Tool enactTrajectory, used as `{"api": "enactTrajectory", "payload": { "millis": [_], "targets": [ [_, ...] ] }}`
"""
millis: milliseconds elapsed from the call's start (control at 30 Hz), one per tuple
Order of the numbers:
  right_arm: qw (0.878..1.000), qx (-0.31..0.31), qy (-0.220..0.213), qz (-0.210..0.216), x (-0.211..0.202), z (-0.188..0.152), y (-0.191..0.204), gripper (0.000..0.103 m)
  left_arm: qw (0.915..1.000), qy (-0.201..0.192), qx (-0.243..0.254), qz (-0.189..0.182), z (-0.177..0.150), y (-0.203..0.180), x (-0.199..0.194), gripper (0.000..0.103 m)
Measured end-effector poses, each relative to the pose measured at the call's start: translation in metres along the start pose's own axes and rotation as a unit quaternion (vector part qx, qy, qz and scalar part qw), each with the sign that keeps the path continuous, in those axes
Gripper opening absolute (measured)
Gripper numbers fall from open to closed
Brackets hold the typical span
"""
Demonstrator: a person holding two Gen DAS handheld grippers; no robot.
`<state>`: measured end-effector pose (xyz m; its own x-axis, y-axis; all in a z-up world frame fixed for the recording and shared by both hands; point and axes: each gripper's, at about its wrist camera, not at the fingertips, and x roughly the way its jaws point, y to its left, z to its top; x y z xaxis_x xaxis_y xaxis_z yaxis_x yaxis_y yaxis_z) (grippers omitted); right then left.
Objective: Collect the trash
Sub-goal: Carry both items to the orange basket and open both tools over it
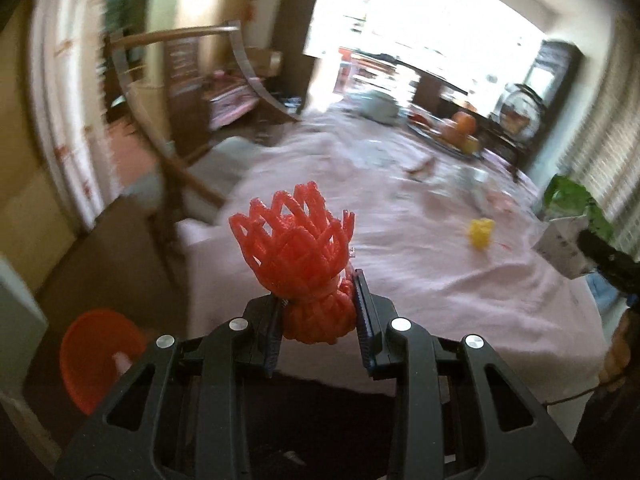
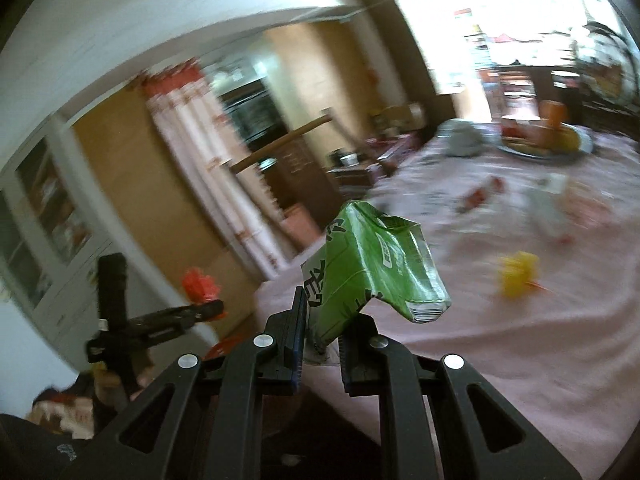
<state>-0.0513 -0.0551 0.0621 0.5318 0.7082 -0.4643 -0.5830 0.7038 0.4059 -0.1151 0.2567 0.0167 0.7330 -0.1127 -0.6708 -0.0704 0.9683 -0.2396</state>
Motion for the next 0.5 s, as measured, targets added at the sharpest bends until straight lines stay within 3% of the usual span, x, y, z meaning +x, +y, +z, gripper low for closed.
{"api": "enactTrajectory", "payload": {
  "millis": [100, 267, 400, 500],
  "targets": [
    [0.998, -0.039, 0.027, 0.049, 0.037, 0.007, 0.041, 0.015, 0.9987, 0.000, -0.041, 0.030, -0.010, 0.042, -0.009, 0.032],
    [0.983, -0.108, 0.098, 0.111, 0.118, -0.007, 0.119, 0.015, 0.9906, 0.014, -0.106, 0.085, -0.036, 0.113, -0.018, 0.032],
    [0.964, -0.133, 0.167, 0.158, 0.187, -0.033, 0.164, 0.015, 0.9783, 0.039, -0.155, 0.132, -0.063, 0.167, -0.010, 0.032],
    [0.942, -0.135, 0.243, 0.186, 0.251, -0.069, 0.194, 0.015, 0.9674, 0.072, -0.175, 0.168, -0.085, 0.201, 0.009, 0.032]
  ]
}}
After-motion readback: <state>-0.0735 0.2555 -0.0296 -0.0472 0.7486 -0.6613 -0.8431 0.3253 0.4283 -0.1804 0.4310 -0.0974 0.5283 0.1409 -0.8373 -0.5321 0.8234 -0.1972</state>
